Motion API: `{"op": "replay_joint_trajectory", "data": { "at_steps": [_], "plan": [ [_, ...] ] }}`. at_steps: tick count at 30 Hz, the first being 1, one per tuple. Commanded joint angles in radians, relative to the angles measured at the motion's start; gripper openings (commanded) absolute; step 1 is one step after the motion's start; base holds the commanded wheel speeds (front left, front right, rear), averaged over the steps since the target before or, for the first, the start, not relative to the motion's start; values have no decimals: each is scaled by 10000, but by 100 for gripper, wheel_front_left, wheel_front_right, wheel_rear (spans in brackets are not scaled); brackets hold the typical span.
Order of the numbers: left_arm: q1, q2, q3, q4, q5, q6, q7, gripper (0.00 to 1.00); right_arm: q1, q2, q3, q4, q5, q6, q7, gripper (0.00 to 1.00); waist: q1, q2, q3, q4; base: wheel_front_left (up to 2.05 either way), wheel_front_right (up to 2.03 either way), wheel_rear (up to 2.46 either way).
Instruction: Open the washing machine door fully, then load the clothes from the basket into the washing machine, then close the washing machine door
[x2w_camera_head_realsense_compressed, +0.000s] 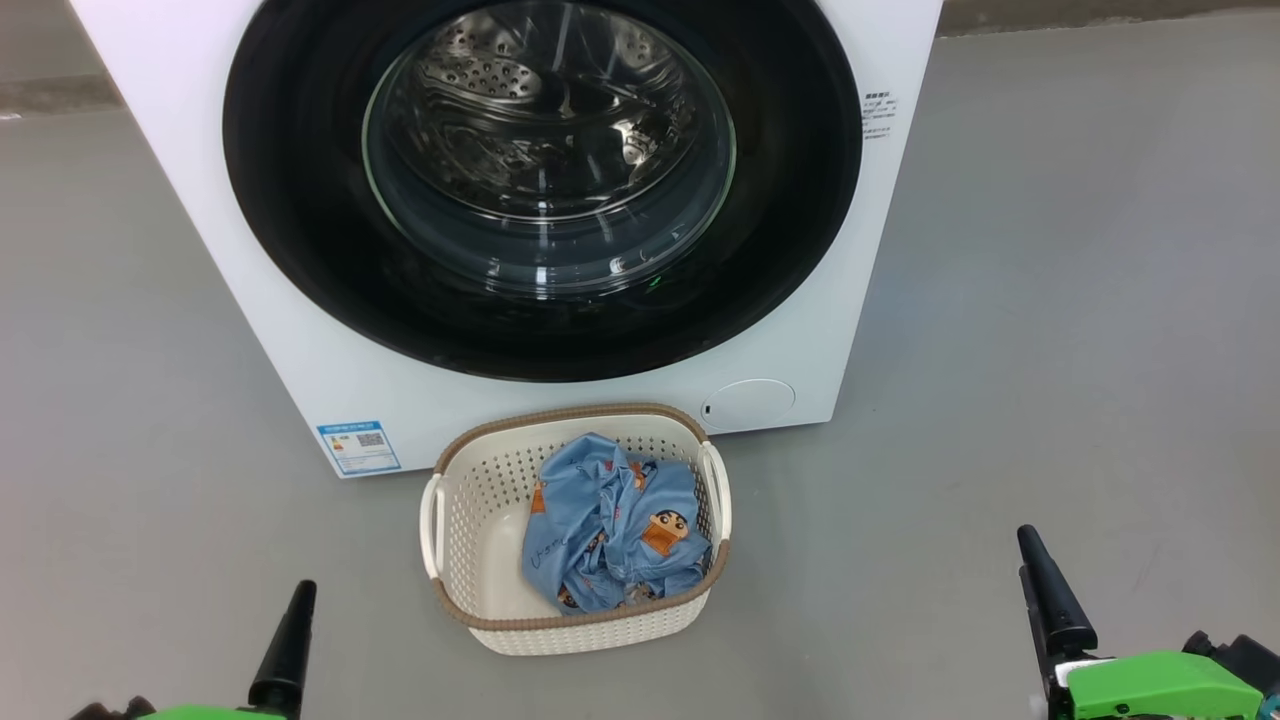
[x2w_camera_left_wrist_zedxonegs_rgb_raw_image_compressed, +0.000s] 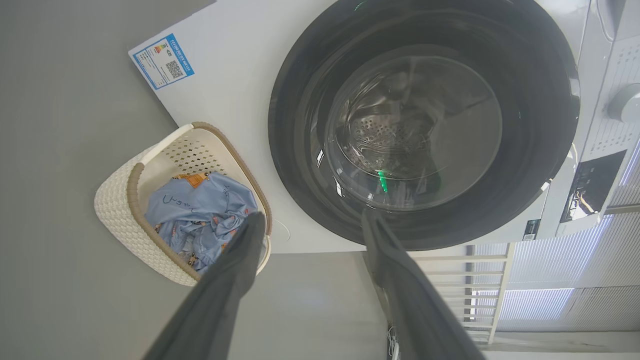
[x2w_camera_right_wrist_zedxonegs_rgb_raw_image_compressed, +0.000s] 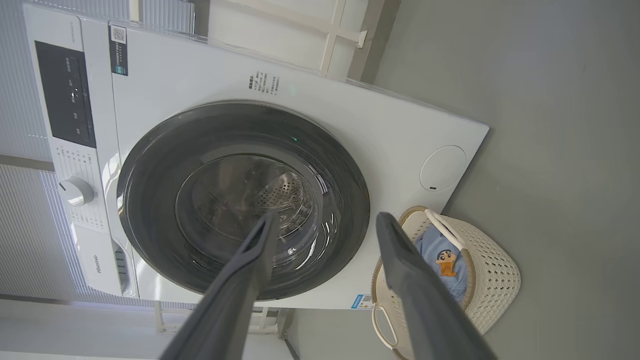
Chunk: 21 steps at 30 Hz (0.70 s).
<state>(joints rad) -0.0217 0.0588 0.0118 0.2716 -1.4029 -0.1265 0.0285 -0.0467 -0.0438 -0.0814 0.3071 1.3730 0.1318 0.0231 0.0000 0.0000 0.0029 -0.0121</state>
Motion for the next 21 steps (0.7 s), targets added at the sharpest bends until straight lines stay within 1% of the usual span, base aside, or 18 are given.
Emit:
{"op": "replay_joint_trajectory", "data": {
  "at_steps": [1,12,21],
  "plan": [
    [-469,292,64,-334,324,-16,-129,100,-542,-163,106,-315,-370,-3,-120,100,0,0,-1,-6,0,0,0],
    [-492,548,-145,-419,1799,-20,-456,100,-642,-277,386,-466,-2087,-4,-441,100,0,0,-12,-58,0,0,0],
    [-498,630,-158,-563,3115,-22,-724,100,-745,-395,682,-481,-3578,-5,-705,100,0,0,-26,-88,0,0,0]
  ]
}}
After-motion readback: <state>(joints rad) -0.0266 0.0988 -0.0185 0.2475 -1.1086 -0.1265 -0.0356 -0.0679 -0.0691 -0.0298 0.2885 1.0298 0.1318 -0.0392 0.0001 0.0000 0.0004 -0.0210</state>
